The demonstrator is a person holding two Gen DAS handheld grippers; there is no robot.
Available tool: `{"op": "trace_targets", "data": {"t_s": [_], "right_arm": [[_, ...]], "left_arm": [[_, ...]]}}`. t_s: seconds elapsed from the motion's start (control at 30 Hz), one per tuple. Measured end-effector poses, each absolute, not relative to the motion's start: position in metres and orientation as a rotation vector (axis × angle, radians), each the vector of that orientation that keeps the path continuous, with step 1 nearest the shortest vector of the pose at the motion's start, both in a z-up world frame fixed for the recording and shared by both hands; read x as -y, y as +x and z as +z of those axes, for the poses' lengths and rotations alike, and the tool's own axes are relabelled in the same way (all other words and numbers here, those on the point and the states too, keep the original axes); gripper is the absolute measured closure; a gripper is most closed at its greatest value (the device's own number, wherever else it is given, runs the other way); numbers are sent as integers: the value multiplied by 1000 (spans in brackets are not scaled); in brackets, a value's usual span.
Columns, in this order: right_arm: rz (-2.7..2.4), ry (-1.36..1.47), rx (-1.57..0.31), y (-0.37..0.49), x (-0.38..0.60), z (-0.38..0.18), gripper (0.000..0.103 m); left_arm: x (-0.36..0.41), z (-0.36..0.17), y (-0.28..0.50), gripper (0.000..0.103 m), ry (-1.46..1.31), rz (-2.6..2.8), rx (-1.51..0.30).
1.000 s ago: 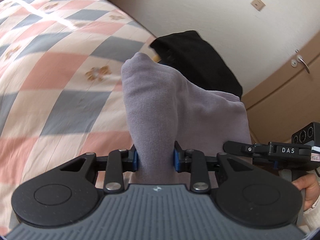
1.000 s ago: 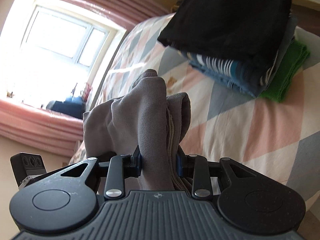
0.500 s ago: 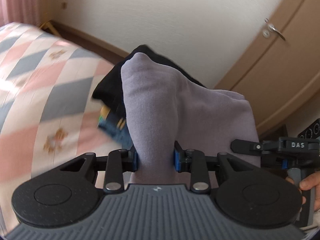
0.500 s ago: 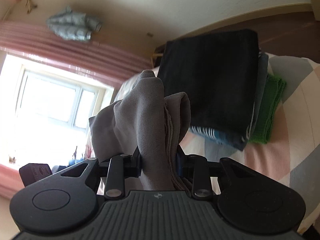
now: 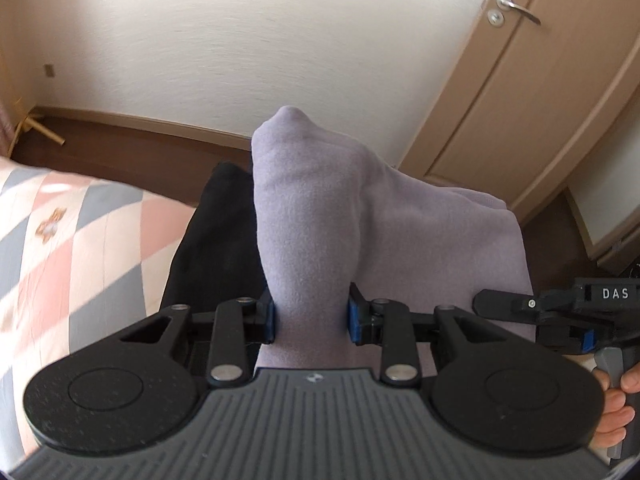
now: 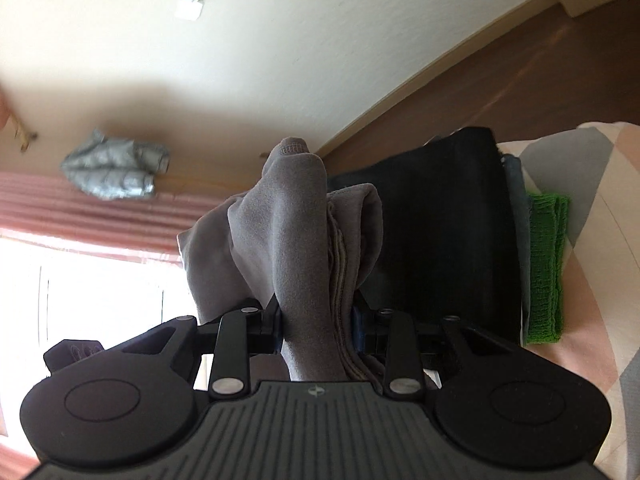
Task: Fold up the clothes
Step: 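Lift the folded trousers with both grippers and carry them onto the clothes stack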
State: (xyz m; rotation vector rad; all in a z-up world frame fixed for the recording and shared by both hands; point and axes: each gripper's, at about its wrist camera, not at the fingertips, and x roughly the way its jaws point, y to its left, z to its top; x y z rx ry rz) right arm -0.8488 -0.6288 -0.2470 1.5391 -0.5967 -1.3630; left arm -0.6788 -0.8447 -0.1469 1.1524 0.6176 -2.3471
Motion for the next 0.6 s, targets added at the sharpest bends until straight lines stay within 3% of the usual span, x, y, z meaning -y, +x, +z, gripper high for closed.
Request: {"op": "trace_targets", "data": {"t_s": [0.33, 0.6], "right_arm": [[-1413, 1617, 665, -866, 654, -276, 72], [-1472, 1639, 604, -875, 667, -295, 72]], "left_arm": [[879, -171, -725, 75, 1325, -2374, -549], [896, -205, -742, 70, 1420, -2355, -556]]}}
